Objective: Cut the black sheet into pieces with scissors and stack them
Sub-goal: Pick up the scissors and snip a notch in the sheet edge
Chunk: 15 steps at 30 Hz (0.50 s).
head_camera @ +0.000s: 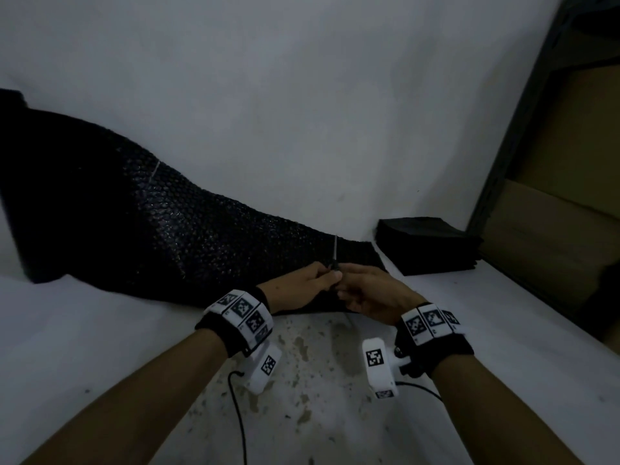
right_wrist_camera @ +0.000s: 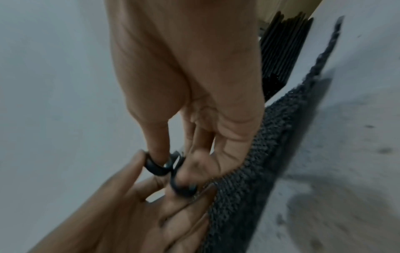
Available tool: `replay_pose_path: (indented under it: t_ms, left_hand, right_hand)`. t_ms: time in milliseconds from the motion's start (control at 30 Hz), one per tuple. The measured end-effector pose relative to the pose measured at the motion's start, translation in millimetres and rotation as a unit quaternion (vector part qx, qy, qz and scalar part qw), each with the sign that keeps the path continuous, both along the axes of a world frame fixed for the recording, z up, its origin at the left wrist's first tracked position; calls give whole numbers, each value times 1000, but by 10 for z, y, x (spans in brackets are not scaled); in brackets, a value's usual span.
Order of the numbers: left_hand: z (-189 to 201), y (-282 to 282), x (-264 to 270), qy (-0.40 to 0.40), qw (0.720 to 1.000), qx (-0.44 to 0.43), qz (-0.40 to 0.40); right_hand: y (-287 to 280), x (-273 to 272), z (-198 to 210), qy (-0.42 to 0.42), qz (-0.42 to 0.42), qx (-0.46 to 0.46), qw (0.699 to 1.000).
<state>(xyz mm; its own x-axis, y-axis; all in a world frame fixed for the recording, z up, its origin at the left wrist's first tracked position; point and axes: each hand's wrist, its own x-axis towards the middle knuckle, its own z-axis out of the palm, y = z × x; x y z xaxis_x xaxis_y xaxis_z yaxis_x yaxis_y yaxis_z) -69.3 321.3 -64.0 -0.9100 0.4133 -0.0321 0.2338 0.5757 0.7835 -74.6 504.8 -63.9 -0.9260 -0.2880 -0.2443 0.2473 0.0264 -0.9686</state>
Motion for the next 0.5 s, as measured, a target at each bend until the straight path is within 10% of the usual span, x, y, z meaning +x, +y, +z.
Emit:
replay_pose_path:
  t_ms: [233,500]
  left_hand:
    - [-155,-414,3,95,973,-207,-36]
    - [-385,-453,-52,17,973,-223,-49]
  right_hand:
    - [205,-44,-265,21,-52,150,987]
    - [440,-61,-400,8,-25,255,966]
